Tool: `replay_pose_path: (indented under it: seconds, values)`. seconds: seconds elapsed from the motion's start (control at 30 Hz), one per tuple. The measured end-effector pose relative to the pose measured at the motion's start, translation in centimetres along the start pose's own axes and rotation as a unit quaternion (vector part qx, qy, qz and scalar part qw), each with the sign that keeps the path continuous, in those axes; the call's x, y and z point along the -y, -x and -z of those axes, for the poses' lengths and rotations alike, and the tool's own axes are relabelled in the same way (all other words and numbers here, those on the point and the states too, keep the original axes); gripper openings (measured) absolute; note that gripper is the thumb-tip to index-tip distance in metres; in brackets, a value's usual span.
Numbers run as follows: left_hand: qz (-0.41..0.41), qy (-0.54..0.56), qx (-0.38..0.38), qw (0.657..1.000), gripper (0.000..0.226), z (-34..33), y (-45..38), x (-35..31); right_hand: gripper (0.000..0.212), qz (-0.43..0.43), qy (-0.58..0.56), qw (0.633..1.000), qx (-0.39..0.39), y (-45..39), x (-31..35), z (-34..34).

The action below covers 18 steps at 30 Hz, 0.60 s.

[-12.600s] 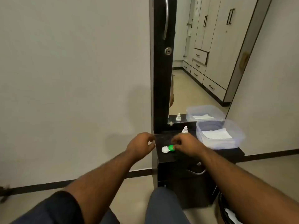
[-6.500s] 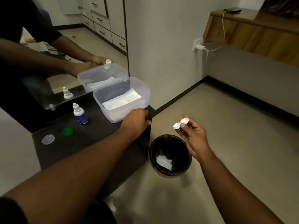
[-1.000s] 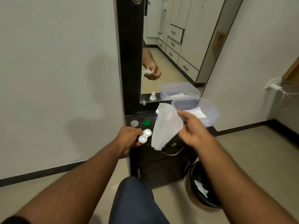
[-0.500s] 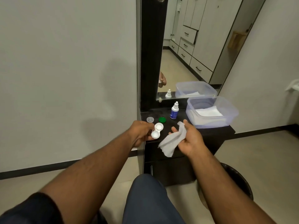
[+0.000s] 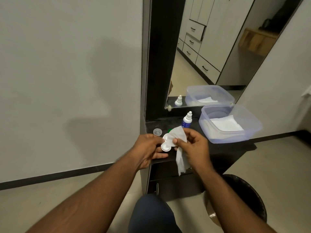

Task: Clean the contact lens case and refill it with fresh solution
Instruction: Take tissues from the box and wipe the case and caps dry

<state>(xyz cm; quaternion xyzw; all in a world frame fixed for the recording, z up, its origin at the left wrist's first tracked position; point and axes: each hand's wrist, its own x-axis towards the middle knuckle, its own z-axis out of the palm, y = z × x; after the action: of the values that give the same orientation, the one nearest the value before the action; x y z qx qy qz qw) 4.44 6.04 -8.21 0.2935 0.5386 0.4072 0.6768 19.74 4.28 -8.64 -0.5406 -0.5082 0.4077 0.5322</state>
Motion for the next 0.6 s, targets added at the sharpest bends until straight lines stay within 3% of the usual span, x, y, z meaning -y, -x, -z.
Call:
replay_pose_path:
  seconds: [0.1,0.23,0.33,0.47,0.6]
  values:
    - [0.001,0.003,-0.004,1.0,0.004,0.1,-0.2,0.1,0.026,0.097,0.08,0.992,0.013,-0.2,-1.1,-0.2]
    - [0.021,-0.001,0.01,1.0,0.005,0.1,0.0,-0.1,0.017,0.271,0.213,0.936,0.065,0.3,-2.2,0.0]
    - [0.023,0.007,0.009,1.0,0.006,0.1,0.3,-0.3,0.031,0.312,0.275,0.9,0.129,0.3,-2.7,0.8]
    - [0.011,0.0,0.001,1.0,0.002,0.0,0.4,-0.1,0.031,0.361,0.337,0.853,0.168,-0.5,-2.7,1.6]
    - [-0.003,-0.005,-0.012,1.0,0.004,-0.1,0.6,0.0,0.025,0.37,0.327,0.851,0.18,-0.9,-2.2,2.0]
